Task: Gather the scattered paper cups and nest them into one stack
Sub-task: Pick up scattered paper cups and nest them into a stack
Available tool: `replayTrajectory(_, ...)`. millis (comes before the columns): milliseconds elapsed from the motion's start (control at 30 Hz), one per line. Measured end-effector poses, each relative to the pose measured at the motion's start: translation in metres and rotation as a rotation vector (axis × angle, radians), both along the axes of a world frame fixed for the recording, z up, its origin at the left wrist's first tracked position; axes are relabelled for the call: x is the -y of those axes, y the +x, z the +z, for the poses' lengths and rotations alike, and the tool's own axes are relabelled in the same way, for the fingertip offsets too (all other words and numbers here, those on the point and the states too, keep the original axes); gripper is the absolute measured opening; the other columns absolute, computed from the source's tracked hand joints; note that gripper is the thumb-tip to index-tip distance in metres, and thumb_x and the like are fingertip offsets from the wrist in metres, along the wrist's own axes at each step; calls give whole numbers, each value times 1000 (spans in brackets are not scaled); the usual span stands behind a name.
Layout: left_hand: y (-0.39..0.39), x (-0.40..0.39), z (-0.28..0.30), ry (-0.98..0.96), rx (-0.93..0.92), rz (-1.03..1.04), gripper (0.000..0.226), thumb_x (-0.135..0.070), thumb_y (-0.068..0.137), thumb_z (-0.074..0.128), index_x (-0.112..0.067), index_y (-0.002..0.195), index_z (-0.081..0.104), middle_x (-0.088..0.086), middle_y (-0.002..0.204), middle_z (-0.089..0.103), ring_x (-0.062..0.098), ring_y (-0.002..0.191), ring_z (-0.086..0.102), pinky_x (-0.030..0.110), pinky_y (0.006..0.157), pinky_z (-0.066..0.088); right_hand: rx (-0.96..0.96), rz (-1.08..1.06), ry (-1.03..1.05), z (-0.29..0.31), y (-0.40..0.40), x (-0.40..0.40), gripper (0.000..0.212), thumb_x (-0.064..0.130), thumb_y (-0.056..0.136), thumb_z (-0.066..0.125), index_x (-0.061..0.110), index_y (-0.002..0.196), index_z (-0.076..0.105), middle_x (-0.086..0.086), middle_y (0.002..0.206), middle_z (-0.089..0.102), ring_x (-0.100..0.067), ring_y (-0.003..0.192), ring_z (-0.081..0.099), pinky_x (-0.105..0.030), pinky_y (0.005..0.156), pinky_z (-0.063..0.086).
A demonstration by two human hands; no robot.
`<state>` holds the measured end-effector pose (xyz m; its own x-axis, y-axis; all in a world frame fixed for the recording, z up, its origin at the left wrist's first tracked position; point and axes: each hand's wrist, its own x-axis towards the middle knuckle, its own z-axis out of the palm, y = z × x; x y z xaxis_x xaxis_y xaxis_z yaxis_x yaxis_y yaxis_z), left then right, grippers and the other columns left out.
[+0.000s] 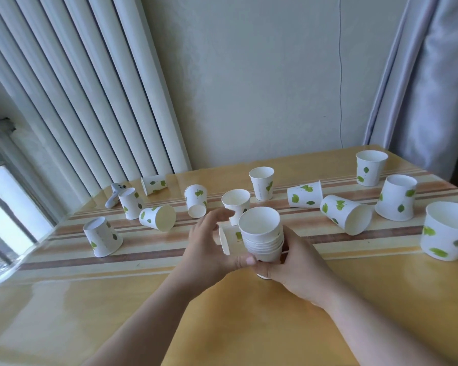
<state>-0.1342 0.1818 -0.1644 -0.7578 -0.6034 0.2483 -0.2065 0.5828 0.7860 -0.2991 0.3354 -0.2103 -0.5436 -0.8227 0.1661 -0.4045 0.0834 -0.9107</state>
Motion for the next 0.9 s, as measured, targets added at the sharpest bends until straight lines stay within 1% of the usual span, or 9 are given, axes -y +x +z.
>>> replayTrajectory(133, 5, 14, -24, -16, 196, 63, 112, -65, 57, 97, -70, 149, 33, -29, 155, 42, 18, 149, 47, 50, 121, 46, 12, 7, 5, -1, -1, 0, 66, 53, 67, 93, 49, 124, 61, 26, 113, 76, 2, 102, 71, -37, 93, 61)
replayTrajectory(200, 2, 17, -29, 2, 240, 68, 110, -55, 65, 95, -73, 150, 27, -22, 158, 46, 19, 148, 51, 52, 122, 46, 12, 7, 2, -1, -2, 0, 66, 51, 67, 93, 49, 125, 61, 26, 114, 76, 1, 103, 71, -38, 94, 61)
replayTrajectory(267, -2, 17, -29, 12, 217, 96, 98, -51, 72, 93, -68, 149, 35, -23, 152, 54, 15, 142, 58, 50, 119, 49, 9, 2, 1, -2, -2, 0, 67, 51, 67, 94, 49, 125, 61, 26, 114, 76, 2, 103, 71, -38, 94, 61)
replayTrajectory(400, 2, 13, -27, 95, 92, 184, 78, -43, 77, 92, -56, 142, 49, -22, 129, 71, 2, 120, 71, 40, 108, 59, 4, 0, 3, -1, -1, 0, 66, 50, 67, 94, 50, 124, 61, 28, 113, 75, 2, 103, 71, -35, 93, 61)
replayTrajectory(500, 11, 14, -17, 316, -94, 248, 82, -52, 71, 90, -42, 144, 55, -12, 126, 74, 8, 114, 75, 36, 100, 61, 3, -1, 14, -1, -2, 0, 65, 47, 68, 95, 50, 124, 61, 28, 112, 75, 2, 101, 72, -31, 89, 60)
replayTrajectory(600, 15, 14, 4, 552, -362, 276, 59, -60, 77, 81, -26, 124, 73, -2, 117, 81, 27, 121, 74, 41, 97, 58, 12, 2, 22, 0, -1, 0, 62, 41, 72, 95, 50, 122, 61, 29, 110, 75, 3, 97, 72, -22, 80, 58)
replayTrajectory(667, 14, 10, 24, 639, -517, 252, 27, -51, 93, 72, -29, 103, 84, -6, 104, 84, 28, 115, 72, 41, 94, 55, 13, 3, 16, 1, -1, 0, 60, 39, 73, 96, 49, 122, 61, 28, 109, 76, 3, 97, 72, -17, 76, 56)
replayTrajectory(733, 11, 4, 40, 617, -551, 171, 24, -47, 96, 69, -35, 94, 89, -6, 105, 84, 24, 112, 72, 41, 96, 55, 12, 5, 11, 2, -1, 0, 62, 41, 74, 97, 48, 124, 61, 29, 110, 75, 4, 98, 71, -15, 75, 54)
replayTrajectory(900, 0, -14, 54, 321, -329, -45, 52, -52, 89, 71, -25, 134, 76, 6, 128, 80, 21, 124, 73, 48, 112, 55, -2, -5, 15, 2, 1, -1, 72, 49, 71, 97, 48, 132, 59, 31, 114, 74, 6, 101, 69, -25, 84, 55)
